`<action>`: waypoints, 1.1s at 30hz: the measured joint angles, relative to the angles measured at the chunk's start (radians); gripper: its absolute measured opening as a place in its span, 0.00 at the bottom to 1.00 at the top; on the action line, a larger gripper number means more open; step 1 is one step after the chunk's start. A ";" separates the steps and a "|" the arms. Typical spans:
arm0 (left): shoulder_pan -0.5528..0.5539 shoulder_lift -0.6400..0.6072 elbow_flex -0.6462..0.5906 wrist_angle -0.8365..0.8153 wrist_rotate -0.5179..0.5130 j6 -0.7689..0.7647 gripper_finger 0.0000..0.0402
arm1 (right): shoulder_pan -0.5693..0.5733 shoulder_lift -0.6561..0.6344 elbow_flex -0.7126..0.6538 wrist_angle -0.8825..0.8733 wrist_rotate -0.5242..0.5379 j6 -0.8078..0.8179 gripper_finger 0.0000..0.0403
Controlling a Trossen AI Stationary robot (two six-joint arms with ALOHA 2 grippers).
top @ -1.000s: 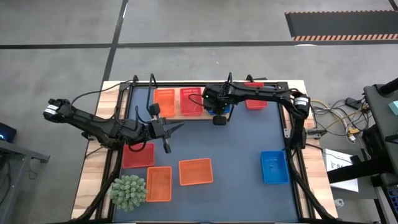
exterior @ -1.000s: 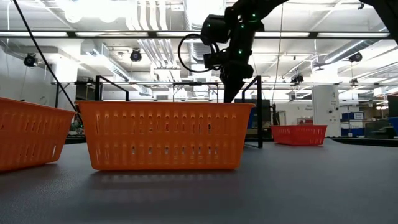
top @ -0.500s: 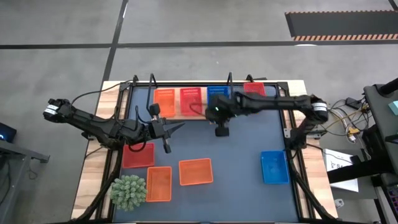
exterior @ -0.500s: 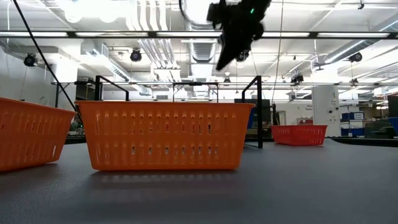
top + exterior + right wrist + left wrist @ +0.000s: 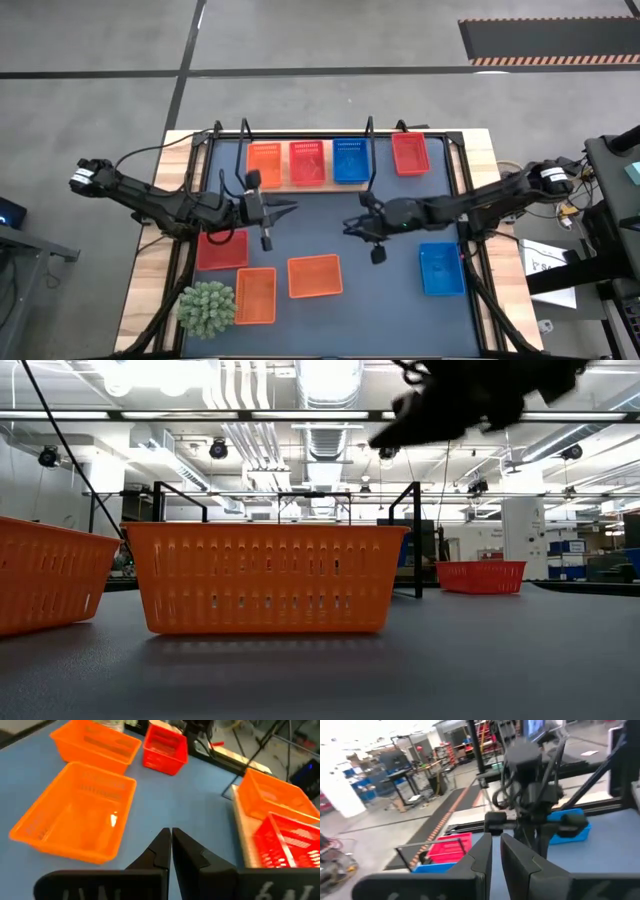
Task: Stack baskets on shelf by color
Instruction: Stack the right orange basket on top of the orange basket on the shelf
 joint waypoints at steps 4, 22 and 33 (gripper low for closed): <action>-0.005 0.027 -0.015 0.017 0.021 -0.054 0.06 | 0.018 -0.004 -0.116 0.214 -0.001 0.007 0.02; -0.092 0.304 0.026 0.094 0.079 -0.457 0.06 | 0.068 -0.103 -0.161 0.090 -0.032 -0.046 0.02; -0.144 0.579 0.315 -0.265 0.159 -0.634 0.06 | 0.067 -0.301 -0.161 -0.068 -0.032 -0.066 0.02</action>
